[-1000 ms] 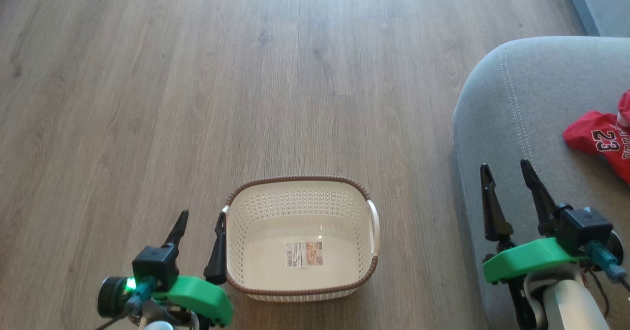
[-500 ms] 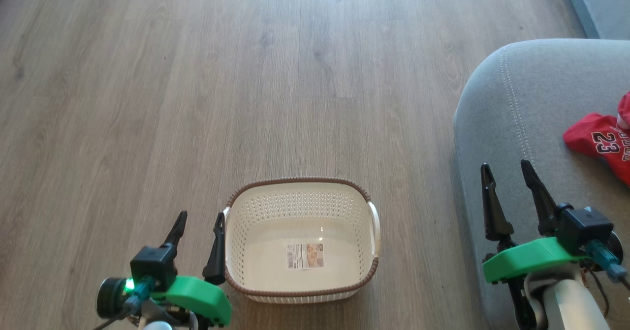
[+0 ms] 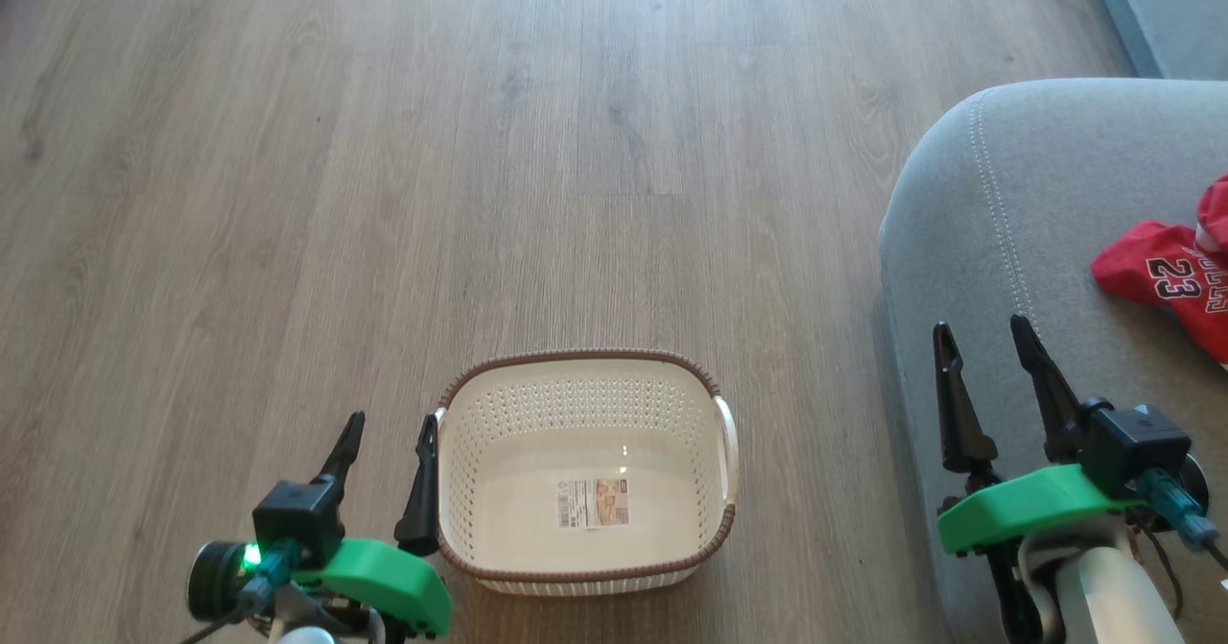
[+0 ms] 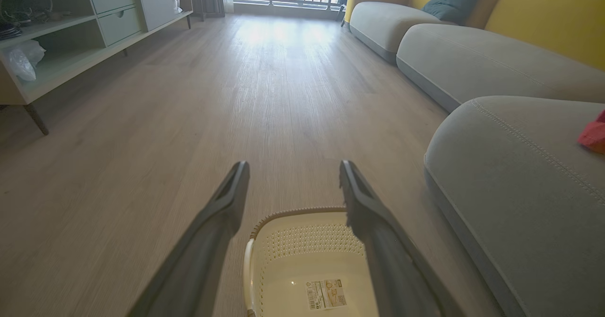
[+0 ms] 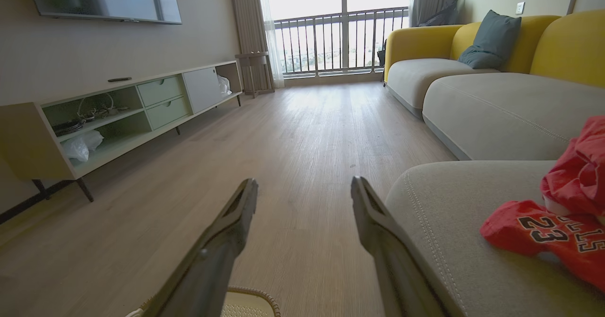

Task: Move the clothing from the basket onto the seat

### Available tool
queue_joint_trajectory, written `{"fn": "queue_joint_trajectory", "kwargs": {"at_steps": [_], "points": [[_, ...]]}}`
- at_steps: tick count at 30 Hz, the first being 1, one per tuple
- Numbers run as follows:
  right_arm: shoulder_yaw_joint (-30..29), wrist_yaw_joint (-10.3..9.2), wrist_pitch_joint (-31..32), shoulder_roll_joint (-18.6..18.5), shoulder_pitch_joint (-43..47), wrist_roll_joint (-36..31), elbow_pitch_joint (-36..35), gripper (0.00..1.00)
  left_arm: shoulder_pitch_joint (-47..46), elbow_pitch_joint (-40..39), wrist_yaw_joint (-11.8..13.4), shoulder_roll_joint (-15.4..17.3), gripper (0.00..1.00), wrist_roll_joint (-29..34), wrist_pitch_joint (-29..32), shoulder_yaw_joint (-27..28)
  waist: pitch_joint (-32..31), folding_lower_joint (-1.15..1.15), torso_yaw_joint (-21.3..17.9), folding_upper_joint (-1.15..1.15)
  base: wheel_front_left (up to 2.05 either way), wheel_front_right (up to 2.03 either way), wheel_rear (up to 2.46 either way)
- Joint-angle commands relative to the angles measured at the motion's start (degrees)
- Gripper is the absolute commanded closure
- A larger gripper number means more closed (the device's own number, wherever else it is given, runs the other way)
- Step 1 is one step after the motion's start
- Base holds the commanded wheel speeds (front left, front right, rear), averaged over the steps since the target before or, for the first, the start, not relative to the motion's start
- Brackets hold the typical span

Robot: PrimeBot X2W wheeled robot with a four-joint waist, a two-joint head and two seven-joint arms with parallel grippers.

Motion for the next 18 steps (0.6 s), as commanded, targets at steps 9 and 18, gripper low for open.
{"fn": "queue_joint_trajectory", "kwargs": {"at_steps": [9,18], "points": [[0.4,0.01,0.4,0.0,1.1,1.0,3.9,1.0,0.9,3.1,-0.3,0.0,1.0,-1.7,0.3,0.0,0.0,0.0,-0.2,0.0,0.0,0.0,0.0],[0.0,0.01,2.0,0.0,0.8,7.0,3.8,1.0,0.3,3.0,-1.0,0.0,1.0,-7.6,1.8,1.1,0.0,0.0,-0.4,0.0,0.0,0.0,0.0]]}}
